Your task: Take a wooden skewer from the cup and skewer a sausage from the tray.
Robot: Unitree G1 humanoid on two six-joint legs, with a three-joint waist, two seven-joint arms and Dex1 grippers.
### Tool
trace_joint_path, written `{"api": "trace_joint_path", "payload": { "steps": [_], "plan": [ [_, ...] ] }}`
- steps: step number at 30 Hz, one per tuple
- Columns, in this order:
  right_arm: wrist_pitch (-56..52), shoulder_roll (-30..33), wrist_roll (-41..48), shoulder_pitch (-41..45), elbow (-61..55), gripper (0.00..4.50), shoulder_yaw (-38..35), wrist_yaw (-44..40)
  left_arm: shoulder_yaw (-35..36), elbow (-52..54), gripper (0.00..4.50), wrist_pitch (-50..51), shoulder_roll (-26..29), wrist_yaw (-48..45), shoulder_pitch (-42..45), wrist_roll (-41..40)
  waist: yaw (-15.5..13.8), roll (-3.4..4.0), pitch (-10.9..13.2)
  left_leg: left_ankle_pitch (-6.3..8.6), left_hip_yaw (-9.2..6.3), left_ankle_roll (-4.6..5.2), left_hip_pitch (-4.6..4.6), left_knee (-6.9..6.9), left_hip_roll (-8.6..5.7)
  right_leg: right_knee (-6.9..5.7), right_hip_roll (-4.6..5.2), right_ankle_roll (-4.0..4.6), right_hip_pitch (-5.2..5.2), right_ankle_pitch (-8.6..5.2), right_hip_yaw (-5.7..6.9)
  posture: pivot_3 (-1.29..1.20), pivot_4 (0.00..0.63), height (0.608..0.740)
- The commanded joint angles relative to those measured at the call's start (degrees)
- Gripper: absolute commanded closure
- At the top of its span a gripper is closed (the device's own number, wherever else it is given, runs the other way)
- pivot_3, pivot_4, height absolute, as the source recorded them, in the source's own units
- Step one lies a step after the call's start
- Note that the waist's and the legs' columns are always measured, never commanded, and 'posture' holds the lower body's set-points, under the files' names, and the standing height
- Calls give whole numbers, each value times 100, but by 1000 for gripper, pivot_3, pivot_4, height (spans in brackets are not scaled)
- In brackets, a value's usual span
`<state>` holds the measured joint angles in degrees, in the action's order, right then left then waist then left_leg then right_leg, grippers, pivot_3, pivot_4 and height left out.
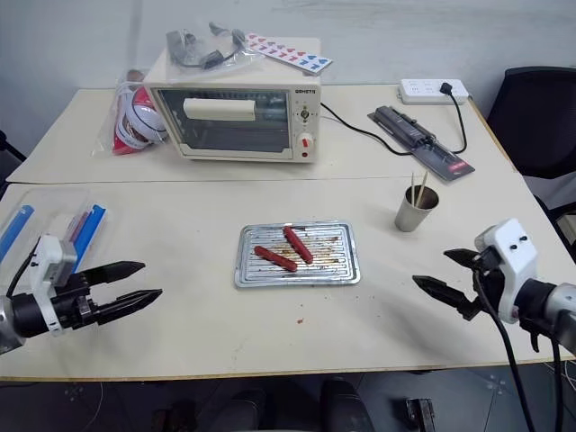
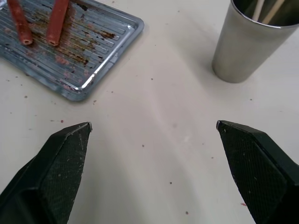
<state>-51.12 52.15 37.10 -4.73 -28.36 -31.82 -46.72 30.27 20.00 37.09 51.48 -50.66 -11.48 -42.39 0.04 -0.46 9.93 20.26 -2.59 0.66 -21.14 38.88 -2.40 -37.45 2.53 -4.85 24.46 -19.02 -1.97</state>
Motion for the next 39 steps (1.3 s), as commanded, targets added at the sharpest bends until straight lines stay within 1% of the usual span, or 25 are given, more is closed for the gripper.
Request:
{"api": "trace_joint_path", "payload": {
  "steps": [1, 8, 14, 16, 19, 22, 26, 30, 35, 38, 39],
  "plan": [
    [176, 23, -22, 70, -81, 0, 22, 60, -138, 41, 382, -294, -112, -129, -62, 215, -3, 0, 0, 0, 0, 0, 0, 0, 0, 0, 0, 0, 0, 0, 0, 0, 150, 740],
    [344, -71, -53, 245, -62, 0, 253, 269, -380, -85, 382, -360, -238, -4, 190, 396, -4, 0, 0, 0, 0, 0, -1, 3, 0, -2, 0, 0, 0, 0, 1, 0, 150, 740],
    [350, -325, -31, 414, -47, 0, 305, 606, -498, -60, 382, -337, -344, 137, 371, 504, -5, 0, 0, 0, -1, 0, -2, 6, -1, -4, 0, -1, 0, 0, 1, 0, 150, 740],
    [344, -361, -6, 448, -34, 0, 308, 648, -510, -27, 37, -330, -363, 156, 366, 512, -4, 0, 0, 0, -1, 0, -3, 6, -1, -4, 0, 0, 1, 0, 1, 0, 150, 740],
    [437, -338, -210, 505, -8, 0, 432, 793, -566, 22, 18, -359, -426, 255, 440, 533, -4, 0, 0, 0, -1, 0, -3, 7, -1, -6, 0, -1, 2, 0, 1, 0, 150, 740],
    [424, -408, -210, 660, 16, 0, 428, 970, -636, 76, 18, -236, -479, 313, 651, 374, -4, 0, 0, 0, -1, 0, -3, 9, -1, -8, 0, -1, 2, 0, 1, 0, 150, 740],
    [325, -655, -216, 1172, 87, 0, 343, 1549, -827, 142, 18, 67, -736, 512, 1072, 64, -5, 0, 0, -1, -1, -1, -3, 15, -1, -14, 0, -1, 2, 1, 2, 0, 150, 740],
    [84, -826, -117, 1705, 68, 0, 378, 1991, -1368, 369, 18, 117, -841, 459, 1573, 90, -3, 0, 0, -1, -1, -2, -6, 16, -2, -18, 0, -1, 5, 1, 2, 0, 150, 740],
    [-97, -993, -207, 2395, 209, 0, 788, 2389, -1946, 335, 18, 317, -957, 354, 2784, -88, 0, -1, -1, -3, -1, -4, -6, 25, -3, -26, 0, -2, 6, 1, 2, 0, 150, 740],
    [57, -1116, -428, 2685, 478, 0, 1152, 2496, -2324, 249, 18, 437, -985, 133, 3502, -121, 5, -1, -1, -3, -1, -6, -9, 25, -4, -32, -2, -2, 9, 1, 3, 0, 150, 740],
    [118, -1152, -492, 2766, 578, 406, 1253, 2522, -2439, 217, 0, 443, -975, 48, 3675, -89, 9, -1, -1, -3, -1, -5, -10, 24, -4, -33, -2, -2, 10, 1, 4, 0, 150, 740]
  ]
}}
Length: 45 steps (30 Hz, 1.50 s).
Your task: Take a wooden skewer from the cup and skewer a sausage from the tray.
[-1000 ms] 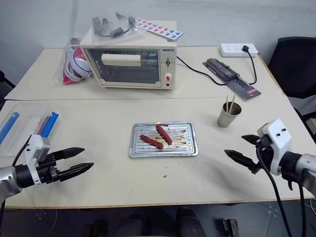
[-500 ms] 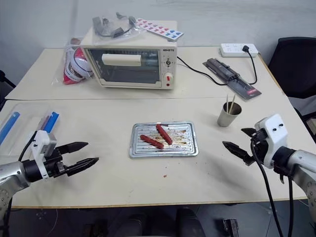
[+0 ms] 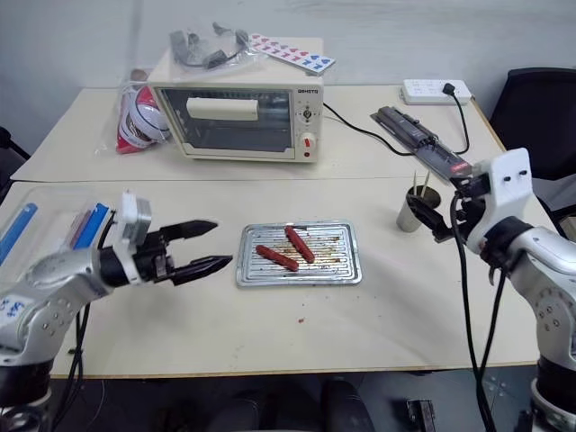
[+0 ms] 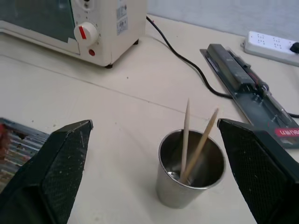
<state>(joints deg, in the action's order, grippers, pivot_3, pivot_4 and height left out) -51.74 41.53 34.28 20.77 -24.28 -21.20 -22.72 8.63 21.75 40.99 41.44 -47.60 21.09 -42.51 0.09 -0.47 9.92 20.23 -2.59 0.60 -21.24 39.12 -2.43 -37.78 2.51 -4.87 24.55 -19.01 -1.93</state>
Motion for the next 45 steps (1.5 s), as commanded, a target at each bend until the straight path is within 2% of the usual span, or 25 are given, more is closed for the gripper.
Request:
{"api": "trace_joint_path", "payload": {
  "steps": [1, 7, 19, 32, 35, 38, 39, 42, 45],
  "plan": [
    [221, -120, -263, 282, 254, 593, 253, 146, -367, 20, 0, 42, 39, -322, 533, -29, 5, 0, 0, 0, 1, 0, -2, 0, 0, -2, 0, 0, 1, 0, 0, 0, 150, 740],
    [477, -335, -746, 649, 900, 2141, 577, 441, -786, -160, 0, -57, -40, -577, 983, 161, 17, 0, 0, -1, 1, -1, -3, 0, 0, -5, -2, 0, 6, 0, -1, 0, 150, 740],
    [855, -658, -1178, 1214, 1822, 2141, 808, 410, -993, -254, 0, -177, -344, -600, 1195, 428, 19, 0, 0, -2, 3, -1, -7, 7, -1, -8, -2, -1, 8, 0, -3, 0, 150, 740],
    [1258, -811, -1348, 1685, 2787, 2141, 909, 216, -1033, -235, 0, -233, -403, -606, 1212, 544, 21, 0, 0, -2, 1, -2, -7, 6, 0, -12, -3, -1, 9, 0, -1, 0, 150, 740],
    [1295, -895, -1357, 1763, 2893, 2691, 910, 219, -1042, -243, 0, -241, -420, -611, 1243, 564, 25, 0, 0, -3, 2, -2, -7, 6, 0, -15, -3, -1, 10, 0, -1, 0, 150, 740],
    [1309, -933, -1369, 1776, 2877, 3448, 910, 207, -1036, -257, 0, -268, -424, -636, 1243, 597, 26, 0, 0, -3, 2, -2, -7, 6, 0, -15, -3, -1, 10, 0, -1, 0, 150, 740],
    [1309, -941, -1374, 1775, 2862, 3825, 906, 210, -1033, -266, 0, -276, -423, -642, 1244, 605, 26, 0, 0, -3, 2, -2, -7, 6, 0, -15, -3, -1, 10, 0, -1, 0, 150, 740],
    [1311, -938, -1395, 1757, 2796, 4484, 900, 222, -1039, -279, 0, -302, -426, -652, 1239, 622, 25, 0, 0, -3, 1, -2, -7, 6, 0, -15, -3, -1, 10, 0, -1, 0, 150, 740],
    [1420, -851, -1534, 1730, 2677, 4484, 963, 210, -1050, -308, 0, -340, -461, -653, 1225, 643, 25, 0, 0, -3, 2, -2, -7, 6, 0, -15, -3, -1, 9, 0, -1, 0, 150, 740]
  ]
}}
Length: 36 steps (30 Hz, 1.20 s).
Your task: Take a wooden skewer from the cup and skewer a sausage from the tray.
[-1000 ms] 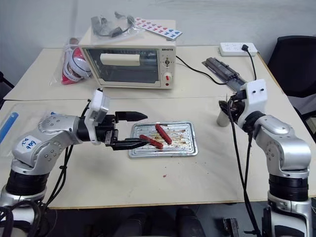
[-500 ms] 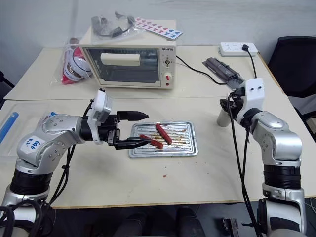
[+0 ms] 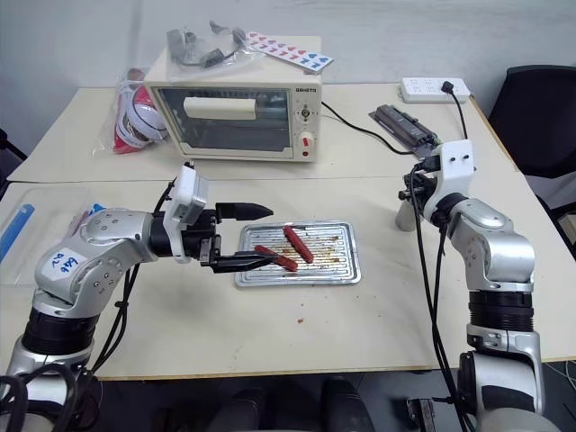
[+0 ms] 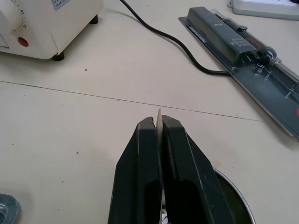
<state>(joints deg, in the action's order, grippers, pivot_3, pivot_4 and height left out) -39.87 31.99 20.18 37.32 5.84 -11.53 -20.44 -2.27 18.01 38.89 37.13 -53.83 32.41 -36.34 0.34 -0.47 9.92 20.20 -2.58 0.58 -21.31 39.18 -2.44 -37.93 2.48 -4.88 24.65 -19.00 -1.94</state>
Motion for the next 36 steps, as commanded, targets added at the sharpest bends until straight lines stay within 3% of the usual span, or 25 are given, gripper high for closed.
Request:
{"api": "trace_joint_path", "payload": {
  "steps": [1, 10, 12, 16, 22, 27, 36],
  "plan": [
    [253, 140, -159, 82, -402, 4484, 9, -36, 46, 51, 0, -141, -47, -15, 83, 33, 0, 0, 0, 0, 0, 0, 0, 0, 0, 0, 0, 0, 0, 0, 0, 0, 150, 740],
    [-814, 559, 335, 630, -1666, 4484, -360, -80, 296, 100, 0, -206, -153, 311, -190, 45, 10, 1, 0, 0, 0, -1, -2, -2, 1, -1, 0, 0, 6, 0, -1, 0, 150, 740],
    [-1574, 423, 844, 953, -2032, 4484, -677, 123, 451, 166, 0, -196, -280, 573, -316, -6, 6, 2, 0, 0, -2, -1, -3, -2, 3, 0, -2, 0, 6, 0, 1, 0, 150, 740],
    [-3730, -1270, 2176, 1681, -2601, 4484, -2051, 1357, 887, 513, 0, -28, -761, 1482, -790, -160, 44, 0, -2, -1, -1, -1, -2, -1, 6, -6, -1, 0, 5, 0, -2, 0, 150, 740],
    [-5209, -3325, 2598, 2177, -3011, 4484, -3289, 2321, 761, 715, 0, -190, -1096, 1927, -946, 22, 90, 0, -5, -4, -8, -5, -14, 0, 1, -16, 1, 1, 16, 0, 4, 0, 150, 740],
    [-5263, -4090, 3007, 2196, -2855, 4484, -3742, 3020, 557, 646, 0, -324, -1139, 1850, -834, 108, 125, 4, -6, -4, -8, -3, -14, -2, -13, -42, 8, 1, 34, 0, 4, 0, 150, 740],
    [-5263, -4651, 3463, 2186, -2553, 4484, -4152, 3795, 140, 403, 0, -586, -1325, 1810, -671, 342, 252, 6, -7, -7, 6, -7, -20, -11, -17, -85, 14, 1, 71, 0, 1, 0, 150, 740]
  ]
}}
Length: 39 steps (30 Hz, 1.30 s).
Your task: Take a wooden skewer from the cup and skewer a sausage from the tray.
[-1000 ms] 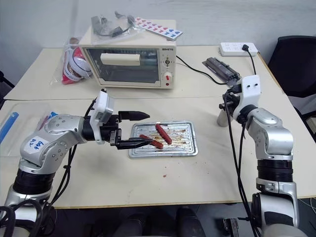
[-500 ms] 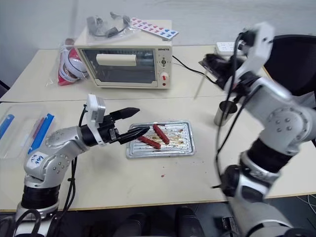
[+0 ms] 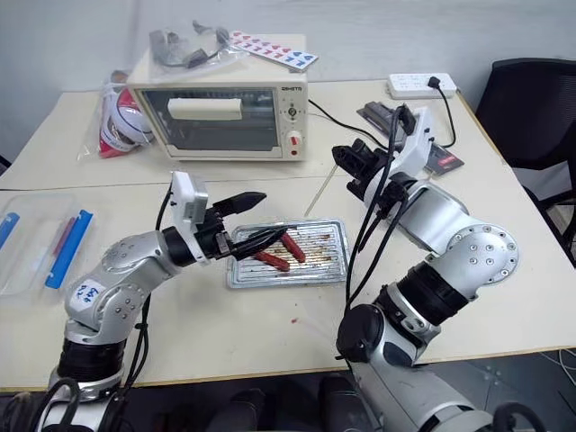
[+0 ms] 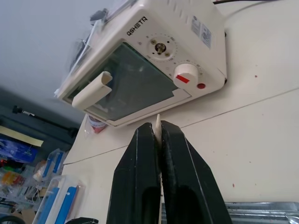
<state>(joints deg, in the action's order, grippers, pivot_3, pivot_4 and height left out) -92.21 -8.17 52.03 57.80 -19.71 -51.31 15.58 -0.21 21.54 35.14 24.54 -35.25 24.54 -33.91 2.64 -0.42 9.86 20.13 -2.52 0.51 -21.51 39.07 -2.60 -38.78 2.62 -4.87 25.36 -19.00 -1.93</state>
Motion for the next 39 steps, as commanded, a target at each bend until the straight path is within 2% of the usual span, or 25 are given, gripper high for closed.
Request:
{"api": "trace_joint_path", "payload": {
  "steps": [1, 8, 13, 28, 38, 39],
  "plan": [
    [-28, -695, 325, 166, 36, 4484, -243, 279, -89, 28, 0, -219, -86, -49, 144, 109, 41, 1, 0, 0, -1, 0, 0, 0, 1, -5, 0, 0, 1, 0, 0, 0, 150, 740],
    [213, -995, 932, 133, 241, 4484, -395, 882, -148, -176, 0, -335, -159, -105, 257, 201, 69, 1, 0, 0, 0, 0, -2, 0, 1, -6, -1, 0, 4, 0, -1, 0, 150, 740],
    [592, -1026, 1649, -134, 448, 4484, -47, 1443, -249, -74, 0, -279, -199, -155, 223, 195, 68, 1, 0, 0, 0, 0, -2, 0, 1, -6, -1, 0, 4, 0, -3, 0, 150, 740],
    [2145, -103, 3365, -1080, 710, 4484, 1882, 2295, -199, 188, 0, -162, -260, -16, 87, 137, 74, 1, -1, -1, -1, 0, -6, 1, 4, 3, -2, 0, 4, 0, -3, 0, 150, 740],
    [3599, 346, 4262, -1285, 753, 4484, 2622, 2846, 206, 595, 0, 1, -709, 1065, -190, 124, 73, 1, 0, -1, 0, 0, -10, 1, 8, 13, -3, 0, 3, 0, -2, 0, 150, 740],
    [3724, 381, 4360, -1298, 760, 4497, 2676, 2896, 217, 614, 186, -22, -734, 1116, -222, 146, 73, 1, 0, -1, 1, 1, -10, 1, 7, 13, -3, 0, 2, 0, -2, 0, 150, 740]
  ]
}}
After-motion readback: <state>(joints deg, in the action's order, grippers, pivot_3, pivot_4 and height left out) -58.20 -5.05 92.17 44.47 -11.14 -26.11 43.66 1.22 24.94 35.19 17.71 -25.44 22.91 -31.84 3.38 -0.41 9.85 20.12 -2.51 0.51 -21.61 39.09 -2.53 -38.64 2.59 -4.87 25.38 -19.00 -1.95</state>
